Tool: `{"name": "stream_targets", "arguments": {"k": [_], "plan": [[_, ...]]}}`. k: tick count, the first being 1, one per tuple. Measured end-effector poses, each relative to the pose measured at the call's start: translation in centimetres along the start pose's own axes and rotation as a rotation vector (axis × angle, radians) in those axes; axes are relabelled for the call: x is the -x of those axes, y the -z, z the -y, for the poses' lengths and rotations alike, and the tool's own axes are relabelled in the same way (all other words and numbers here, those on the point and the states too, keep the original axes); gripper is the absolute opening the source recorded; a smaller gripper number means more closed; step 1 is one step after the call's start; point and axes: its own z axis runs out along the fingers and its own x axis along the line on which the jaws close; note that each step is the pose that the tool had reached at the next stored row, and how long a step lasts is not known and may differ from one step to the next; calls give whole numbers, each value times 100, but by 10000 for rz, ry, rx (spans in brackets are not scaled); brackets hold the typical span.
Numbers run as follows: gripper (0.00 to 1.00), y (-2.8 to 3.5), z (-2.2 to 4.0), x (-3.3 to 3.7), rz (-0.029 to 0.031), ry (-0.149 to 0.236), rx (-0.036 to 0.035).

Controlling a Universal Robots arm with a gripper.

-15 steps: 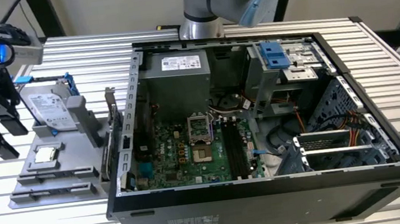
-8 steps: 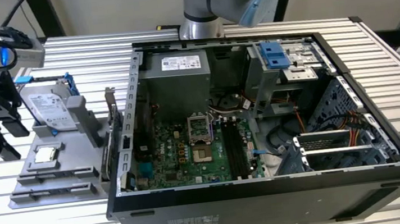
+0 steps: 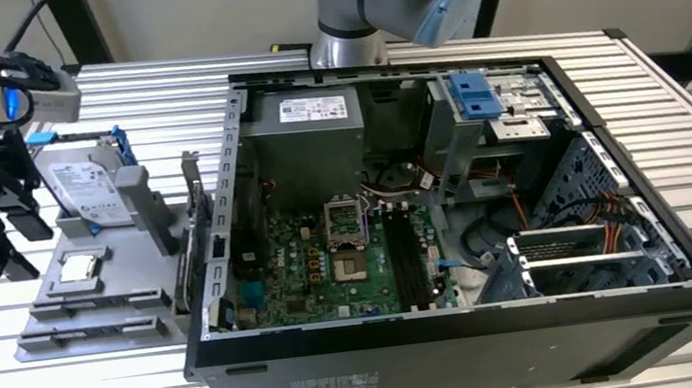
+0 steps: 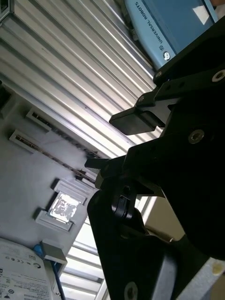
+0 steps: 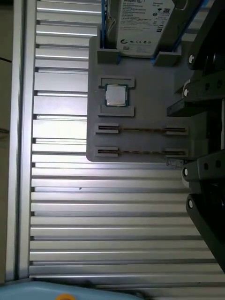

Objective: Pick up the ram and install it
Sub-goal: 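Pick up the ram and move it above insertion slot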

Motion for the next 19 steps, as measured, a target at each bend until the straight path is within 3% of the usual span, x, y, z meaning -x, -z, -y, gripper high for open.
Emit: {"name": "stream_targets", "arguments": {"k": [19], "plan": [[100, -131, 1, -2, -7, 0, 0]]}}
